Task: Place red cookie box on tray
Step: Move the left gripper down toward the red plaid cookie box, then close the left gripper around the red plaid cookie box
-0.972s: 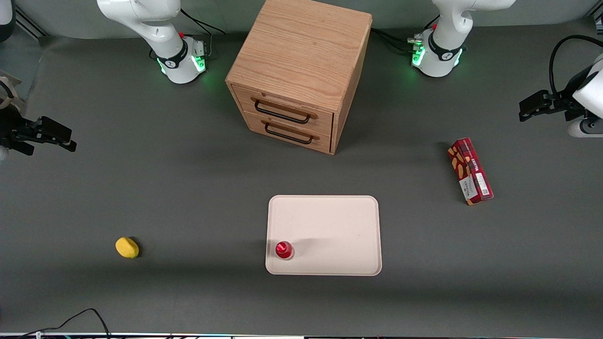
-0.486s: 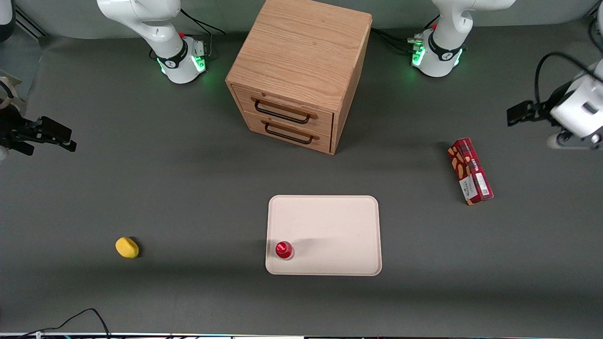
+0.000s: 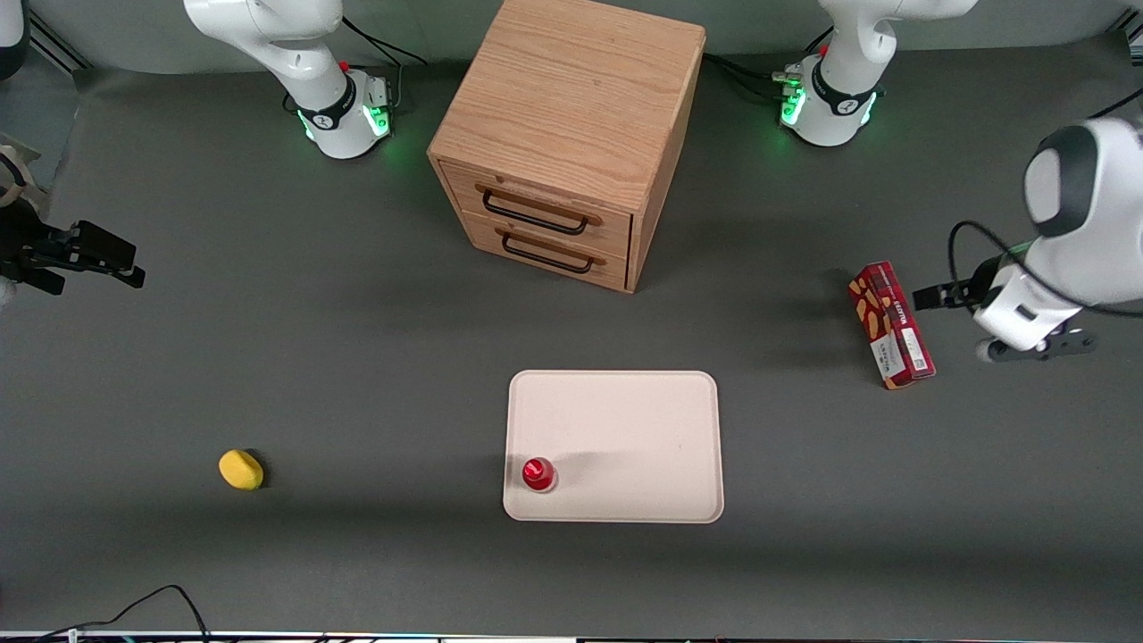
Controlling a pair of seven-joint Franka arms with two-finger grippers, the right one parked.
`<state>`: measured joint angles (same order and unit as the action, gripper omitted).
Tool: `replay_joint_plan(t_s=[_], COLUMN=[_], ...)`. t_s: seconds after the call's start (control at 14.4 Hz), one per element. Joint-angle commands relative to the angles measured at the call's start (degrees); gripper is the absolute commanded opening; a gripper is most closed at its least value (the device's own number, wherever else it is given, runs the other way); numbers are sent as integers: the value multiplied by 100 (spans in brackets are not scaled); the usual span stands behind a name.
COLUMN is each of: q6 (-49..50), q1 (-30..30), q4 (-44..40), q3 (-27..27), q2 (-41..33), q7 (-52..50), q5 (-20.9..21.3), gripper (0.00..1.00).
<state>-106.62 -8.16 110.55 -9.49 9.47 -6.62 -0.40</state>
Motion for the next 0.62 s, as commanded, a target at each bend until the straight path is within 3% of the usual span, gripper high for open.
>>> replay_joint_plan(t_s=[0.0,0.28,0.56], q6=[-541,-2106,-2450], q1=[8,16,17], q4=[220,1205,1355], q3=[-210,-246,-255], q2=[352,546,775], q7=[-182,-103,-94], q5=[-310,-390,-636], gripper=[100,100,100])
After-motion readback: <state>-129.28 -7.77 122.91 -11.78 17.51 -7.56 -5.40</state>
